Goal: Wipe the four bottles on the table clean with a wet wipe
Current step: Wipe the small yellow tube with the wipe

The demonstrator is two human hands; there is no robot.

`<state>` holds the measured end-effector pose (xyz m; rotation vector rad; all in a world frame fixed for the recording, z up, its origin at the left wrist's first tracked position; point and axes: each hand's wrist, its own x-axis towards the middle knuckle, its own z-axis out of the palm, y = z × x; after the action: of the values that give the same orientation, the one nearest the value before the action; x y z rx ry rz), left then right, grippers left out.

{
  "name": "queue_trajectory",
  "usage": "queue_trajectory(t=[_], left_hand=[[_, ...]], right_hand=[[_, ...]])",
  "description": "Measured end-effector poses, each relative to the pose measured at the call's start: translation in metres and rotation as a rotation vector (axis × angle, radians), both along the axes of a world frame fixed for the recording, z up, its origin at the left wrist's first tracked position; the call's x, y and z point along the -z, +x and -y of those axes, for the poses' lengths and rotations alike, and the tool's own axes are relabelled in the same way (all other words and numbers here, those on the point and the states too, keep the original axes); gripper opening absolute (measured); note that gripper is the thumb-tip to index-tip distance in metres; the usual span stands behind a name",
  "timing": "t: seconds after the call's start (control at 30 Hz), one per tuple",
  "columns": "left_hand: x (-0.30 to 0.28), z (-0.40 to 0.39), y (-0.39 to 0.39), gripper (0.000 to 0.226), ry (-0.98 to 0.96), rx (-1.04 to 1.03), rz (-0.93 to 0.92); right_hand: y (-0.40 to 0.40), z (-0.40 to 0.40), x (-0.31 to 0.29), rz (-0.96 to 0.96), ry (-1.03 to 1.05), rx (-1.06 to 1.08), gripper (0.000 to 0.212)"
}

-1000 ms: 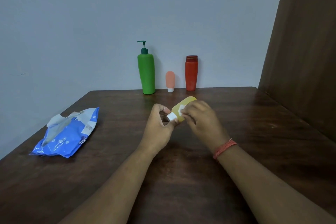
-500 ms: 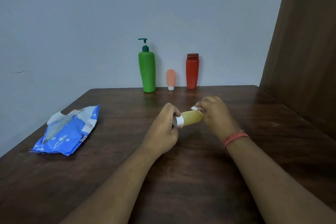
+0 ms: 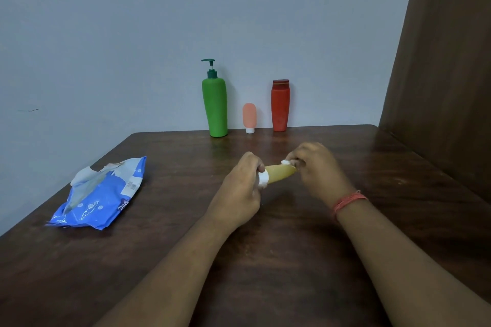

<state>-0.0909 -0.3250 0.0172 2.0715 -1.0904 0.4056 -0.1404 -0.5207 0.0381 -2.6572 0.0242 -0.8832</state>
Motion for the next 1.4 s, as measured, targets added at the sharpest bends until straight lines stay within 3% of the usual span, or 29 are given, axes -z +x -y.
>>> queue_trajectory(t=[0.2, 0.33, 0.47, 0.57, 0.73, 0.87, 1.0, 1.17, 1.3, 1.4], left_hand=[[-0.002, -0.003, 0.001, 0.045, 0.087, 0.041, 0.134], [-0.004, -0.006, 0.002, 0.035, 0.069, 0.059, 0.205], [-0.004, -0.003, 0.004, 0.047, 0.059, 0.079, 0.223], [-0.002, -0.005, 0.008, 0.047, 0.042, 0.073, 0.261], [-0.004, -0.012, 0.009, 0.057, 0.047, 0.086, 0.262], [-0.002, -0.009, 0.006, 0.06, -0.044, 0.075, 0.018], [-0.002, -0.011, 0.008, 0.046, -0.243, 0.06, -0.348], [-0.003, -0.005, 0.001, 0.03, -0.529, 0.204, -0.746], [-0.005, 0.013, -0.013, 0.009, -0.773, 0.336, -1.01], [-0.005, 0.02, -0.017, 0.016, -0.872, 0.355, -1.119]], right_hand=[[-0.014, -0.024, -0.006, 0.021, 0.059, -0.261, 0.015], [-0.004, -0.01, -0.002, -0.07, 0.089, -0.142, 0.018], [-0.005, 0.01, 0.006, -0.173, 0.256, 0.002, 0.021], [-0.01, 0.009, 0.003, -0.139, 0.5, -0.141, 0.024], [-0.013, 0.012, -0.002, -0.201, 0.49, -0.3, 0.025], [-0.015, 0.021, 0.003, -0.241, 0.584, -0.279, 0.026], [-0.02, 0.026, 0.006, -0.168, 1.136, -0.583, 0.017], [-0.014, 0.002, -0.001, 0.018, 1.468, -0.744, 0.03], [-0.003, -0.035, -0.003, 0.269, 1.456, -0.621, 0.017], [0.004, -0.051, 0.006, 0.255, 1.182, -0.4, 0.014]])
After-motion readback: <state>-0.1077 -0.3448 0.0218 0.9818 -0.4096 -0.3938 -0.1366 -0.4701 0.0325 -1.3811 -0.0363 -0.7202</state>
